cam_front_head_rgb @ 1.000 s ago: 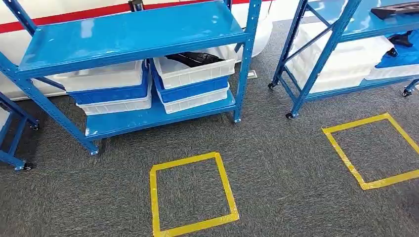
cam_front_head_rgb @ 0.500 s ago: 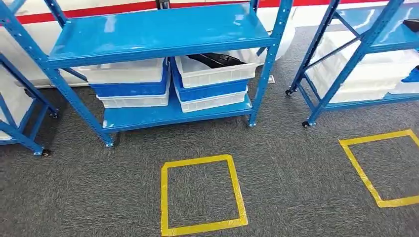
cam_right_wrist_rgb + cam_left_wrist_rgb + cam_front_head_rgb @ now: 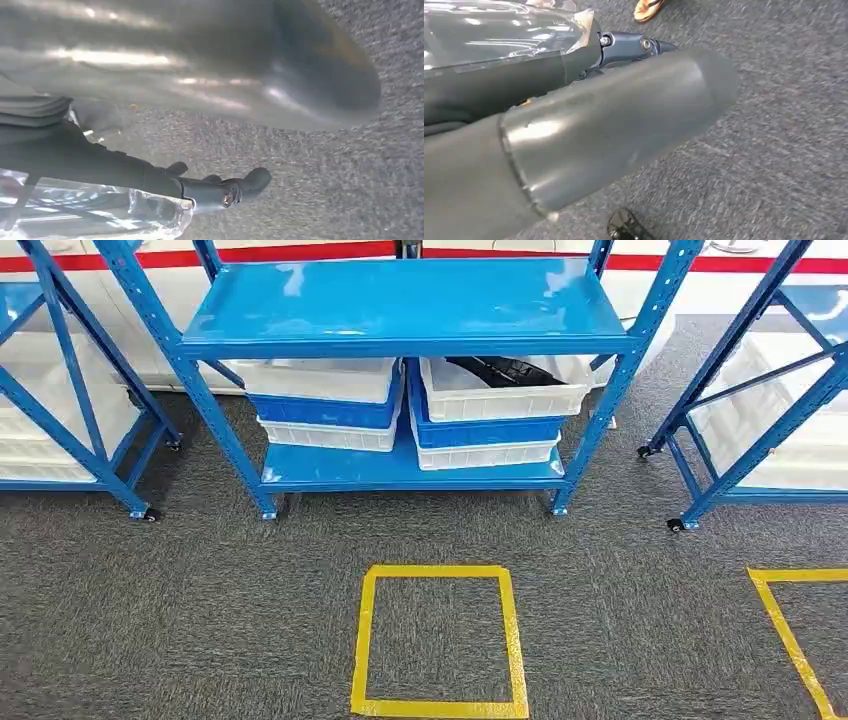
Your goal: Take the parts from the cabinet and place them on the table.
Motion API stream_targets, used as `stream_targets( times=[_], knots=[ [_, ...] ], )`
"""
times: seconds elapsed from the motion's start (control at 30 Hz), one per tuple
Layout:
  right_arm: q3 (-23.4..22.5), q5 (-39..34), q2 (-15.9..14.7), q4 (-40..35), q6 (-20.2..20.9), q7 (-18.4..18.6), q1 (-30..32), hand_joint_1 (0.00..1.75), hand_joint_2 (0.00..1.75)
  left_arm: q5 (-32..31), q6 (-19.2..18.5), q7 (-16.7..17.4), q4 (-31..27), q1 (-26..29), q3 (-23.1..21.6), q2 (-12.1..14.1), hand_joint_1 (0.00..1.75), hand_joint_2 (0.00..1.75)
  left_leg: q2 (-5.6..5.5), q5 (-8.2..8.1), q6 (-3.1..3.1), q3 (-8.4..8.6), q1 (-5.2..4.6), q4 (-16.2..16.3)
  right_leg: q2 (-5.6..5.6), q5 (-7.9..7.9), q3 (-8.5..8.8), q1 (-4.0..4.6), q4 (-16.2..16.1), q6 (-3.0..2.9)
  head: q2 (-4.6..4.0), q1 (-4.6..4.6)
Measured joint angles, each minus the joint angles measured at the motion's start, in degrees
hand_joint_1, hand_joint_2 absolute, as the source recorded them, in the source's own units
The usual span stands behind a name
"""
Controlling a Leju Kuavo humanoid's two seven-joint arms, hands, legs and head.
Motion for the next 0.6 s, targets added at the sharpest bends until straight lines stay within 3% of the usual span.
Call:
stream_targets(
  times=[0.03, 0.07, 0.1, 0.17, 0.2, 0.23, 0.27, 0.37, 0.4, 0.43, 0.47, 0.5, 0.53, 0.57, 0.6],
  knots=[
    [0.0, 0.15, 0.0, -0.02, 0.0, -0.07, -0.03, 0.0, 0.0, 0.0, 0.04, 0.09, 0.0, 0.03, 0.04, 0.02, 0.0, 0.0, -0.46, -0.06, -0.26, -0.23, -0.1, 0.19, -0.48, 0.34, 0.28, -1.04, -0.51, -0.52, -0.02, -0.02],
    [-0.02, 0.15, 0.09, -0.02, -0.02, -0.58, -0.01, 0.0, 0.0, 0.0, 0.07, 0.15, 0.02, 0.06, 0.04, 0.11, 0.0, 0.0, 1.29, -0.93, -0.62, -0.55, -0.06, 1.22, -0.92, 0.54, 0.55, -1.05, -0.79, -0.76, 0.0, -0.02],
    [-0.05, 0.0, 0.04, -0.07, -0.04, -1.53, 0.06, 0.0, 0.0, 0.02, 0.07, 0.2, 0.02, 0.01, 0.04, 0.04, 0.0, 0.0, 3.24, -2.82, -1.01, -1.59, 0.0, 3.69, -1.26, 0.52, 0.63, -1.17, -0.85, -1.23, 0.0, -0.5],
    [-0.29, -0.46, 0.09, -0.07, 0.09, -3.24, 0.21, 0.0, 0.0, 0.09, -0.04, 0.37, 0.02, -0.04, 0.04, 0.04, 0.0, 0.0, 5.05, -7.31, -1.9, -5.82, 0.64, 12.34, -1.98, 0.42, 0.69, -1.13, -0.83, -1.36, -0.02, -0.48],
    [-0.46, -0.5, 0.07, -0.07, 0.35, -3.3, 0.19, 0.0, 0.0, 0.09, -0.11, 0.48, 0.02, -0.02, 0.07, 0.04, 0.0, 0.0, 5.34, -8.6, -2.34, -7.92, 1.02, 16.37, -2.3, 0.4, 0.6, -1.16, -0.8, -1.35, -0.02, -0.5],
    [-0.57, -0.52, 0.07, -0.07, 0.53, -3.34, 0.21, 0.0, 0.0, 0.09, -0.15, 0.55, 0.02, 0.03, 0.07, 0.07, 0.0, 0.0, 5.57, -8.4, -2.6, -8.6, 1.4, 17.58, -2.53, 0.39, 0.6, -1.25, -0.8, -1.34, -0.02, -0.52],
    [-0.77, -0.7, 0.11, -0.07, 0.61, -3.65, 0.22, 0.0, 0.0, 0.05, -0.2, 0.61, 0.02, 0.07, 0.07, 0.11, 0.0, 0.0, 5.72, -7.04, -2.86, -8.02, 1.75, 16.28, -2.7, 0.38, 0.61, -1.4, -0.79, -1.31, 0.0, -0.46],
    [-0.92, -0.79, 0.15, -0.07, 1.2, -4.04, 0.15, 0.0, 0.0, -0.13, -0.63, 0.63, 0.02, 0.02, 0.07, 0.18, 0.0, 0.0, 6.53, -0.54, -3.42, -0.36, 2.45, 2.4, -2.87, 0.06, 1.07, -1.81, -0.77, -0.66, -0.02, -0.55],
    [-0.98, -0.81, 0.17, -0.07, 1.29, -4.05, 0.17, 0.0, 0.0, -0.2, -0.74, 0.7, 0.02, -0.12, 0.04, 0.15, 0.0, 0.0, 6.88, -1.03, -3.37, 0.92, 2.17, -0.04, -2.95, -0.22, 1.11, -1.22, -0.57, -0.17, -0.02, -0.68],
    [-1.07, -0.83, 0.2, -0.07, 1.35, -4.04, 0.17, 0.0, 0.0, -0.28, -0.79, 0.76, 0.02, -0.14, 0.04, 0.18, 0.0, 0.0, 6.3, -0.87, -2.69, 0.88, 2.06, -0.01, -2.97, -0.21, 1.0, -1.14, -0.78, 0.26, -0.02, -0.37],
    [-1.2, -0.85, 0.2, -0.07, 1.4, -4.04, 0.15, 0.0, 0.0, -0.44, -0.79, 0.79, 0.02, -0.12, 0.04, 0.16, 0.0, 0.0, 6.3, -0.77, -2.48, 0.95, 1.9, -0.15, -3.0, -0.26, 0.89, -0.9, -0.81, 0.58, 0.0, -0.26],
    [-1.33, -0.87, 0.11, -0.07, 1.42, -3.96, 0.16, 0.0, 0.0, -0.46, -0.79, 0.89, 0.02, -0.12, 0.04, 0.0, 0.0, 0.0, 6.24, -0.62, -2.44, 0.94, 1.83, -0.26, -2.97, -0.66, 0.85, -0.69, -0.75, 0.07, 0.0, -0.26],
    [-1.42, -0.9, 0.13, -0.07, 1.42, -3.93, 0.2, 0.0, 0.0, -0.63, -0.81, 1.03, 0.02, -0.11, 0.04, 0.0, 0.0, 1.75, 6.12, -0.62, -2.39, 0.95, 1.58, -0.26, -3.03, -0.37, 0.89, -0.95, -0.84, 0.34, -0.02, -0.2],
    [-1.53, -0.96, 0.13, -0.07, 1.42, -3.93, 0.18, 0.0, 0.0, -0.7, -0.79, 1.05, 0.02, -0.12, 0.04, 0.07, 0.0, 1.75, 6.07, -0.59, -2.24, 0.91, 1.38, -0.24, -3.03, -0.32, 0.97, -1.02, -1.0, 0.4, -0.02, -0.15],
    [-1.71, -0.98, 0.15, -0.07, 1.42, -3.93, 0.17, 0.0, 1.75, -0.72, -0.79, 1.14, 0.02, -0.1, 0.04, 0.13, 0.0, 1.75, 6.06, -0.62, -2.07, 0.9, 1.29, -0.24, -3.05, -0.2, 1.05, -1.14, -1.2, 0.59, 0.0, -0.17]
  ],
)
